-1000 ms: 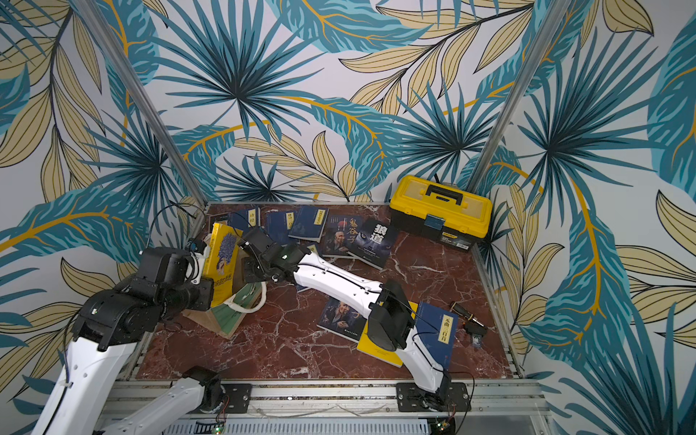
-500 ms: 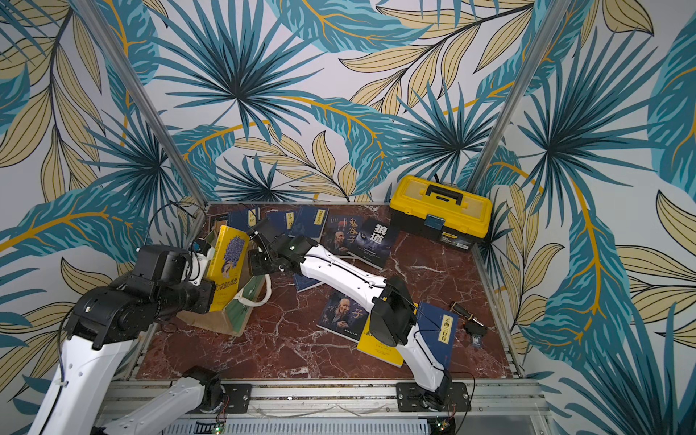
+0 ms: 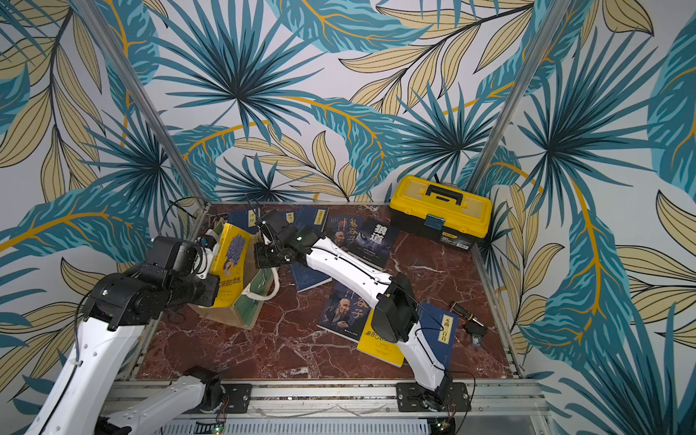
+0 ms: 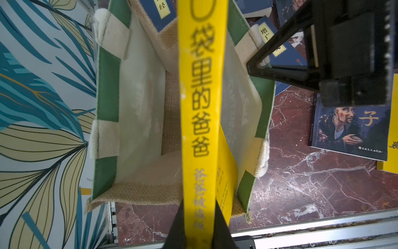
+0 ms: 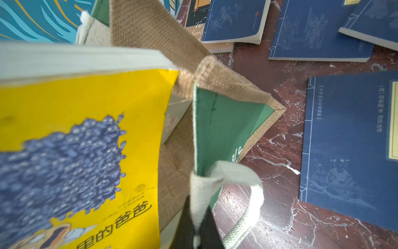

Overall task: Put the books into the canvas bag
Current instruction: Place the book in the canvas bag.

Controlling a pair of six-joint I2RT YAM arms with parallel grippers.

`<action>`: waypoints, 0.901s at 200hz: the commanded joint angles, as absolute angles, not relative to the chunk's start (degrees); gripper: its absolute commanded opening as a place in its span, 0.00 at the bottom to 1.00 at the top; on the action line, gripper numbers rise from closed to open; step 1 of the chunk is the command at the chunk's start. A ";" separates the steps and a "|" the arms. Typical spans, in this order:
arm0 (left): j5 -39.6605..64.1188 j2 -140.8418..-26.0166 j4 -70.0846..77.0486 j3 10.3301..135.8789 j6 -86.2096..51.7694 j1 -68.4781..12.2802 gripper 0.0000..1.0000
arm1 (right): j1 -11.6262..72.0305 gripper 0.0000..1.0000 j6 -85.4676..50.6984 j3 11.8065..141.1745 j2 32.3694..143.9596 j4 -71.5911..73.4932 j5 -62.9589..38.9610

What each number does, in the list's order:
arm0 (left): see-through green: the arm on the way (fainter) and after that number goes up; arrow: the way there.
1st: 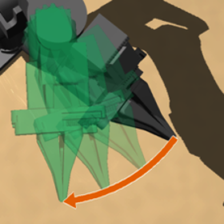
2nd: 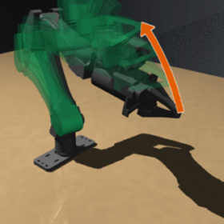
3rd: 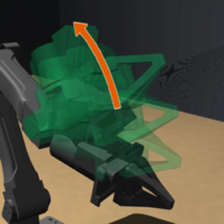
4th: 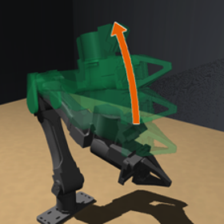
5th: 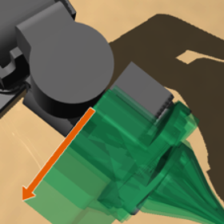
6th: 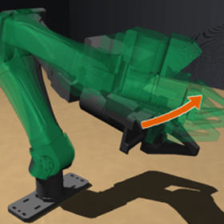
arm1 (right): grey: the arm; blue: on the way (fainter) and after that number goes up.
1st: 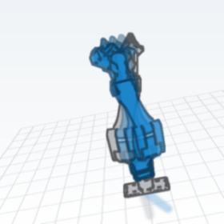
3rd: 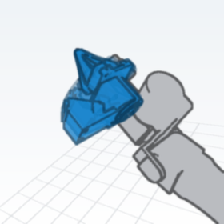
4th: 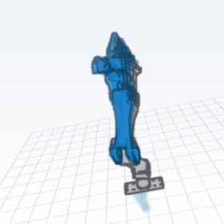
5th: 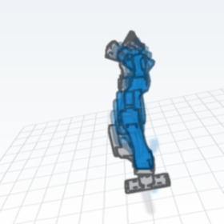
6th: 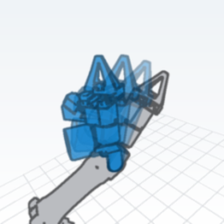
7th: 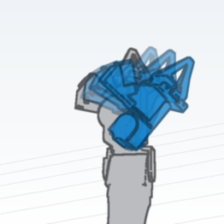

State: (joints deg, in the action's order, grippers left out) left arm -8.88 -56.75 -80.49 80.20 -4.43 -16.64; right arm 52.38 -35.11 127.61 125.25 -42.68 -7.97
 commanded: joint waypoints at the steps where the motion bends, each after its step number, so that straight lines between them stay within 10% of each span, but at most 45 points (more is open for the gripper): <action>1: -10.27 -57.96 -83.58 82.62 -3.51 -16.26 0.00 | 51.42 0.00 -35.34 127.39 121.24 -42.19 -6.74; 180: -1.94 -68.42 -85.17 84.29 5.35 -17.91 0.00 | 48.69 0.00 -43.93 110.86 113.68 -29.58 -9.23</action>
State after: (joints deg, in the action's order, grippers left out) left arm -3.36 -67.66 -81.84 81.19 4.49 -17.80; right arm 49.43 -43.97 110.89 116.36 -32.16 -10.68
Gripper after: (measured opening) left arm 0.160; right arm 0.061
